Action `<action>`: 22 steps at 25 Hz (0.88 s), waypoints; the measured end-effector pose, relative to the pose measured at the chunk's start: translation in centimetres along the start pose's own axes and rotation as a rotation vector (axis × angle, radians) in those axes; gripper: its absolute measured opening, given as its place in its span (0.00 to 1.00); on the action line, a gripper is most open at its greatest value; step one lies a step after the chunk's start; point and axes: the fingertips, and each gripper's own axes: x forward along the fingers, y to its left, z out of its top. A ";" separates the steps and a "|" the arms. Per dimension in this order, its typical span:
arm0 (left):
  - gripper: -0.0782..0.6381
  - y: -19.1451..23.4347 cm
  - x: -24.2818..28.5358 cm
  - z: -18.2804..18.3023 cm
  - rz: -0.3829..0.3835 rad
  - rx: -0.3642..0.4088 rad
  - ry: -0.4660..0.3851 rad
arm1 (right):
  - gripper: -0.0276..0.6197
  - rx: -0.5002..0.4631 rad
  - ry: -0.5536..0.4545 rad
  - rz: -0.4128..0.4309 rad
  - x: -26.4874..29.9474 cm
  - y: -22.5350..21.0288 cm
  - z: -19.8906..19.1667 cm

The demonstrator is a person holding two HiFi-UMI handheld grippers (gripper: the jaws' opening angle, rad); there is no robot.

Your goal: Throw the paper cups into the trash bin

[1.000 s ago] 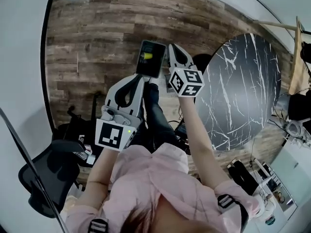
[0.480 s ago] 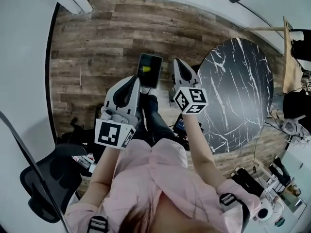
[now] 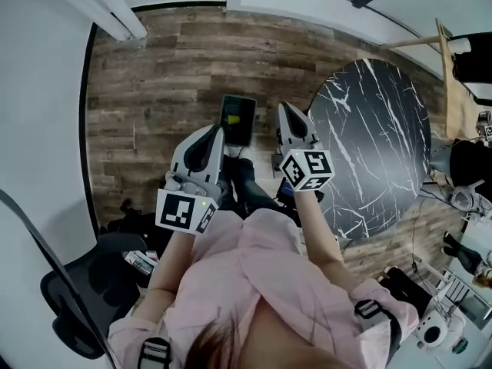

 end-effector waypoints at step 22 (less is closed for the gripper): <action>0.13 -3.3 -1.9 1.1 -0.075 0.043 -0.019 | 0.09 -0.082 -0.152 0.014 -8.4 2.6 4.4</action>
